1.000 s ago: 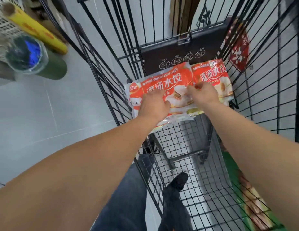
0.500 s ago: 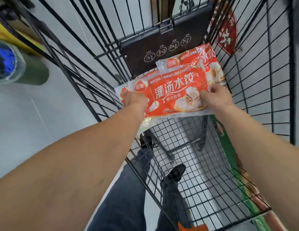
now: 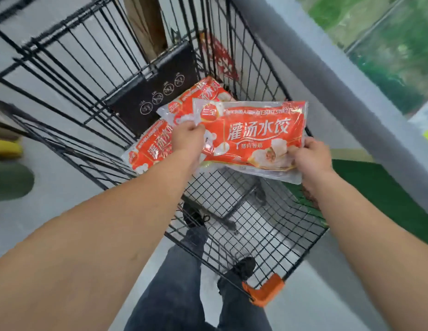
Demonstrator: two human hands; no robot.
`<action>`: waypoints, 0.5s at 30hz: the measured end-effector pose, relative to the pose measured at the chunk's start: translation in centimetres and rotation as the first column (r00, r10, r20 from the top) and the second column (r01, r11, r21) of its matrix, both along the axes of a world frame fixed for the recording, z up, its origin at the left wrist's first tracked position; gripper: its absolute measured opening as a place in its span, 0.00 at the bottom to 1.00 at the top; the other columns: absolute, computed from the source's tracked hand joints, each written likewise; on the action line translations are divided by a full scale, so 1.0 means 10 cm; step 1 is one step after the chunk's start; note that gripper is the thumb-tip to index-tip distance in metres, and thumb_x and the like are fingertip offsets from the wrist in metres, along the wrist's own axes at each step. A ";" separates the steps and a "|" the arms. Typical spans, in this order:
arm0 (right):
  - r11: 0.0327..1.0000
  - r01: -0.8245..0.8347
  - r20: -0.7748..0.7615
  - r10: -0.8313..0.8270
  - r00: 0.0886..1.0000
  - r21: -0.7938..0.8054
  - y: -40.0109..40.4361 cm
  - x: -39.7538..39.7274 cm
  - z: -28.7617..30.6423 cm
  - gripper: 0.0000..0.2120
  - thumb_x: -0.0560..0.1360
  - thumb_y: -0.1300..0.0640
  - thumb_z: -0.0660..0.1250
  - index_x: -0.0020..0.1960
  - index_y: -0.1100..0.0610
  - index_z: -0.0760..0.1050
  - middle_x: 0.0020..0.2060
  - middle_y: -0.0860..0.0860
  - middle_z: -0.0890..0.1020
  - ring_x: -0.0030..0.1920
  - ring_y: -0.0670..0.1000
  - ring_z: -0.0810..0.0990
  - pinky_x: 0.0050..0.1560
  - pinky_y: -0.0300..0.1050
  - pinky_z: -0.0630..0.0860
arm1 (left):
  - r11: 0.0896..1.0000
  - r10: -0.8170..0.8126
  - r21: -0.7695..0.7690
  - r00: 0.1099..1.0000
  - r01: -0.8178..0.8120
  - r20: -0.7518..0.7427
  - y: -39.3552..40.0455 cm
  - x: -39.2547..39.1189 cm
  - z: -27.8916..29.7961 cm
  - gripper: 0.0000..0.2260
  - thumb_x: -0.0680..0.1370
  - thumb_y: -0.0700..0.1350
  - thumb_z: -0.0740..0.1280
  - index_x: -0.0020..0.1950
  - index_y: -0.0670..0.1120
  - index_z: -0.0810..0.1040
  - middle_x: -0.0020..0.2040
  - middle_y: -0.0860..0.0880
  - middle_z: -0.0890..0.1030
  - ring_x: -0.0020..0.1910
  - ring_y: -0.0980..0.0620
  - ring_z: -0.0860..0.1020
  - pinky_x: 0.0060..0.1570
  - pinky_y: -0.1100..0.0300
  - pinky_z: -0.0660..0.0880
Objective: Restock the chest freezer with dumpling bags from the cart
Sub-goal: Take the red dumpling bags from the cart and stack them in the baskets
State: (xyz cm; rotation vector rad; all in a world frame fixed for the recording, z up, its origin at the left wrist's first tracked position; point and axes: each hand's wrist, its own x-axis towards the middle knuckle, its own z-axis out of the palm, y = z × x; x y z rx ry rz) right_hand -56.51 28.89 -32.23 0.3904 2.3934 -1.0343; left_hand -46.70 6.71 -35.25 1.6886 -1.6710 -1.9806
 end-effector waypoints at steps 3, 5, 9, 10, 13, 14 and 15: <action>0.993 0.107 -0.037 -0.109 0.993 -0.052 0.50 0.18 0.39 0.06 0.72 0.62 0.67 0.46 0.56 0.82 0.44 0.52 0.86 0.48 0.56 0.85 0.53 0.56 0.82 | 0.992 -0.114 -0.054 0.991 0.111 -0.064 0.42 -0.09 0.42 0.09 0.80 0.40 0.65 0.40 0.43 0.77 0.38 0.47 0.82 0.34 0.52 0.82 0.30 0.66 0.74; 0.975 0.197 -0.080 -0.205 0.975 -0.101 0.92 0.36 0.67 0.05 0.72 0.63 0.67 0.45 0.56 0.81 0.45 0.52 0.86 0.48 0.55 0.85 0.53 0.55 0.82 | 0.978 -0.202 -0.070 0.973 0.195 -0.116 0.81 -0.12 0.72 0.09 0.80 0.41 0.65 0.40 0.44 0.78 0.42 0.46 0.84 0.41 0.47 0.84 0.35 0.61 0.78; 0.922 0.329 -0.131 -0.359 0.924 -0.203 1.78 0.72 1.08 0.05 0.71 0.64 0.68 0.43 0.56 0.80 0.45 0.53 0.86 0.50 0.58 0.84 0.55 0.59 0.81 | 0.935 -0.353 -0.107 0.909 0.337 -0.221 1.55 -0.13 1.06 0.08 0.74 0.48 0.66 0.38 0.45 0.77 0.44 0.42 0.85 0.47 0.40 0.84 0.47 0.39 0.82; 0.913 0.341 -0.146 -0.377 0.915 -0.222 1.98 0.80 1.15 0.06 0.70 0.64 0.68 0.44 0.56 0.80 0.45 0.53 0.86 0.50 0.57 0.84 0.55 0.60 0.80 | 0.922 -0.386 -0.126 0.889 0.365 -0.246 1.70 -0.15 1.06 0.08 0.71 0.50 0.66 0.38 0.46 0.77 0.44 0.41 0.85 0.48 0.38 0.84 0.48 0.36 0.81; 0.868 0.397 -0.182 -0.460 0.869 -0.297 2.67 1.17 1.44 0.08 0.72 0.66 0.66 0.45 0.55 0.80 0.46 0.53 0.86 0.51 0.57 0.83 0.56 0.58 0.80 | 0.879 -0.476 -0.196 0.829 0.436 -0.294 2.36 -0.10 1.23 0.08 0.69 0.53 0.65 0.39 0.49 0.77 0.44 0.41 0.85 0.48 0.39 0.84 0.49 0.37 0.81; 0.850 0.412 -0.199 -0.489 0.849 -0.328 2.91 1.31 1.56 0.08 0.73 0.65 0.65 0.45 0.55 0.80 0.46 0.53 0.86 0.51 0.57 0.84 0.55 0.57 0.80 | 0.869 -0.495 -0.218 0.808 0.445 -0.320 2.62 -0.04 1.35 0.07 0.69 0.53 0.65 0.39 0.50 0.78 0.43 0.41 0.84 0.48 0.39 0.84 0.49 0.38 0.81; 0.835 0.417 -0.210 -0.508 0.835 -0.358 3.11 1.43 1.65 0.07 0.74 0.65 0.65 0.45 0.56 0.80 0.46 0.53 0.86 0.50 0.56 0.84 0.53 0.54 0.81 | 0.858 -0.513 -0.235 0.791 0.457 -0.334 2.84 0.05 1.50 0.07 0.69 0.52 0.65 0.37 0.51 0.79 0.43 0.41 0.84 0.48 0.39 0.84 0.49 0.39 0.81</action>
